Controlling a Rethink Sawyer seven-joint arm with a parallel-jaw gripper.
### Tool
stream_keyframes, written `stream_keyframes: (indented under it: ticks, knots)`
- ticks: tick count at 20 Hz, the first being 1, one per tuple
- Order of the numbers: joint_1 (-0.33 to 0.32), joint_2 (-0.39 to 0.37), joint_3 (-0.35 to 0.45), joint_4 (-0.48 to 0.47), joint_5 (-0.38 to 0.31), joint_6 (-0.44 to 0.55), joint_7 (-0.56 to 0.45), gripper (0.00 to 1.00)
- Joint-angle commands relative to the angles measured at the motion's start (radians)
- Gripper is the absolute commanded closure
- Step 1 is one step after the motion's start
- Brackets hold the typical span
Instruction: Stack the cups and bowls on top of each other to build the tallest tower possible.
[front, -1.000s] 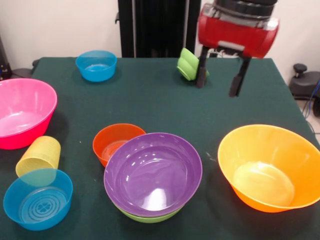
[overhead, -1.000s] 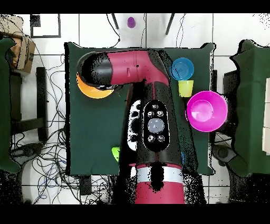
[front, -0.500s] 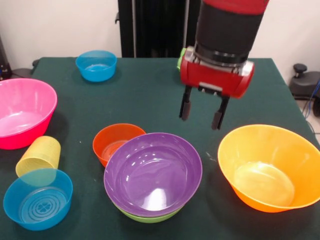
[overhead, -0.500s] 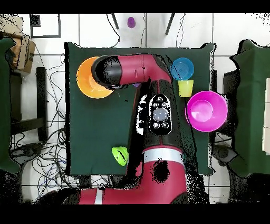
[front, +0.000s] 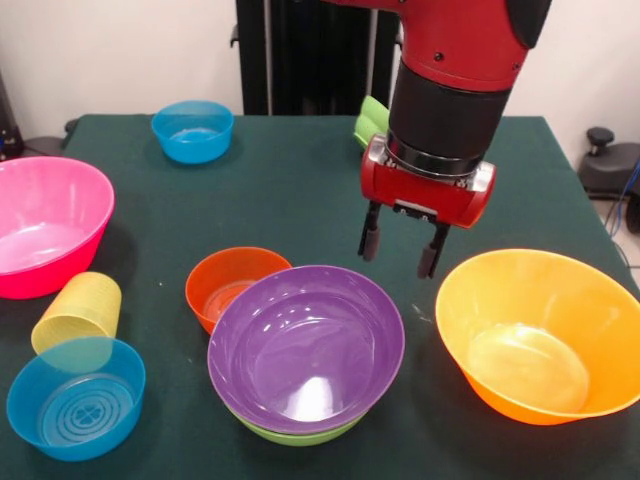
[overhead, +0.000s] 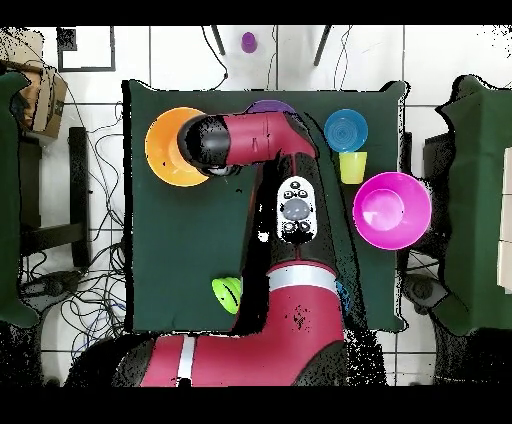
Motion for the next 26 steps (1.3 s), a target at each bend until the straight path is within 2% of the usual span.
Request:
stream_keyframes:
  ticks: [1,4,8,12,20,24,26]
  knots:
    - [0.022,-0.003,0.027,-0.009,-0.035,0.011,-0.014,0.0]
    - [0.018,-0.037,0.031,0.006,-0.016,0.046,-0.026,0.0]
    - [0.008,-0.118,0.039,0.024,0.014,0.156,-0.069,0.0]
    - [-0.004,-0.157,0.052,0.003,0.03,0.25,-0.103,0.0]
    - [-0.015,-0.17,0.065,0.006,0.022,0.262,-0.103,0.0]
    - [-0.011,-0.147,0.069,-0.008,0.012,0.222,-0.076,0.0]
    - [0.008,-0.129,0.062,-0.045,0.005,0.239,-0.047,0.0]
